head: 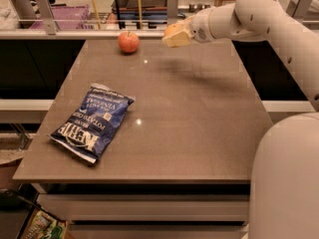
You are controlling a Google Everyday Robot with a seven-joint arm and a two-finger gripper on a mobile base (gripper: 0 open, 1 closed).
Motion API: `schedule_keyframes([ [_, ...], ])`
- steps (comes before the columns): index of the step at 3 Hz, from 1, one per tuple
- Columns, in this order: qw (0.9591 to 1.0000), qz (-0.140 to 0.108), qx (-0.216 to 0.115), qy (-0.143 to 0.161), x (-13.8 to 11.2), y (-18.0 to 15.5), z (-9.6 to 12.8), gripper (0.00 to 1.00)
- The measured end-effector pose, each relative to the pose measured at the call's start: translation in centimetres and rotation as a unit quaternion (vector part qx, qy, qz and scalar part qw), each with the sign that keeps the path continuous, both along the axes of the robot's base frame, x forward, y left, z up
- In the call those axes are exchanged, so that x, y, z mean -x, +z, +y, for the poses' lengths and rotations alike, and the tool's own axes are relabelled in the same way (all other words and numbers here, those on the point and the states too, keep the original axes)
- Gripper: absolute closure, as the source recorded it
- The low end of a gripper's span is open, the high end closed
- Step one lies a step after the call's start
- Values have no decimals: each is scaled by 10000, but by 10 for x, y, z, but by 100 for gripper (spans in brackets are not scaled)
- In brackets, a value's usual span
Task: Move orange near apple
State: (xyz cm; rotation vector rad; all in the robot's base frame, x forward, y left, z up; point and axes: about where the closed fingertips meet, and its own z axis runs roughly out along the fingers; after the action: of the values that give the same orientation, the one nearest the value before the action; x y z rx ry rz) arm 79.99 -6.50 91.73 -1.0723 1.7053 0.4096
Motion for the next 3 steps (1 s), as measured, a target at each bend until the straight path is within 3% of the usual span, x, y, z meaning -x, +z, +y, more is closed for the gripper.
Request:
schedule_keyframes([
  [1, 9998, 182, 79, -96, -10, -17, 6, 100],
  [3, 9995, 297, 116, -34, -31, -37, 33, 100],
])
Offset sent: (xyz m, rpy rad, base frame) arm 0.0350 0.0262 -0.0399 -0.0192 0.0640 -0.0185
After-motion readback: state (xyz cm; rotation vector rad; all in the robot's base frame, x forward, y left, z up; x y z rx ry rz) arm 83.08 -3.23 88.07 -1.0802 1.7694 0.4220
